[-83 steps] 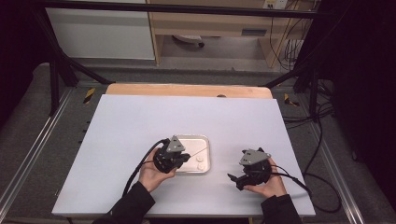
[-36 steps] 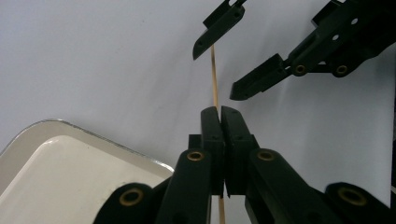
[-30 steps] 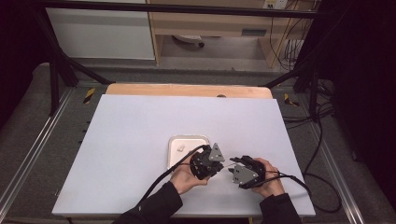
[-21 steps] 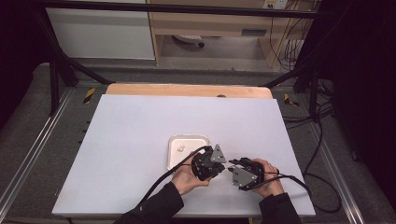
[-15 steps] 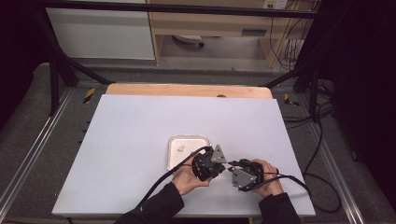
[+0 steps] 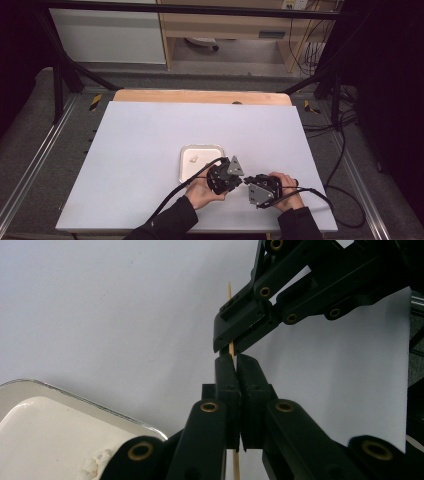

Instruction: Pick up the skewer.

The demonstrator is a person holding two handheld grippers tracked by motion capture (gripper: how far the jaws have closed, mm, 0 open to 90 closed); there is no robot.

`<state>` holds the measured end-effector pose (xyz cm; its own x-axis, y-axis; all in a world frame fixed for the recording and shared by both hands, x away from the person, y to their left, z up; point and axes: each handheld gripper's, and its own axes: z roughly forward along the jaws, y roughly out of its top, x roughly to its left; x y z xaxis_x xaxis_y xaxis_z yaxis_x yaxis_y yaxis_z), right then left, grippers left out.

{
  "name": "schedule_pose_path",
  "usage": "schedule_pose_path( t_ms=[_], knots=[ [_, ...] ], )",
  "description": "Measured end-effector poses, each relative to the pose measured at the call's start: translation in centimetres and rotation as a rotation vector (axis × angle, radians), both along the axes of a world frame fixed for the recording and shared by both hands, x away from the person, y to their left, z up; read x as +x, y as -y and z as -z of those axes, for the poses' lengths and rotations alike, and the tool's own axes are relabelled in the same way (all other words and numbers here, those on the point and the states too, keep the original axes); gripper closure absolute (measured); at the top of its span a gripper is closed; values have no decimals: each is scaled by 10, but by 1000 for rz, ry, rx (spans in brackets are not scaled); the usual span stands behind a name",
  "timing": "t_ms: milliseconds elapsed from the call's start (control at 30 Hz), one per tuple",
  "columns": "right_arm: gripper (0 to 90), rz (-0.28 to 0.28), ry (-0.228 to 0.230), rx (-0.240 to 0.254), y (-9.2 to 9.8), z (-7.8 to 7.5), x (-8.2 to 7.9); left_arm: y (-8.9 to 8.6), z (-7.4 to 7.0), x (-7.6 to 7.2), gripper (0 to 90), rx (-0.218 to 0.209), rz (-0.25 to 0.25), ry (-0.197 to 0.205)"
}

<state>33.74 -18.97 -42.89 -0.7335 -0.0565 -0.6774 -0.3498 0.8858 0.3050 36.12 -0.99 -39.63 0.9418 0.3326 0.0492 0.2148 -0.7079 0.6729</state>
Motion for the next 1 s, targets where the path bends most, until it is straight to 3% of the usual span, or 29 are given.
schedule_pose_path(
  t_ms=[367,567,767,1000],
  knots=[
    [891,-18,-10,-22,-1,1,-2,-1,1,2,878,18,10,-35],
    [891,-4,-18,-33,-2,2,-1,-7,-3,4,679,48,1,-29],
    [891,-5,-11,-55,-2,1,-1,-12,-8,9,518,146,9,-58],
    [891,-10,-11,-69,-6,-1,0,-11,-12,13,531,205,22,-93]
  ],
)
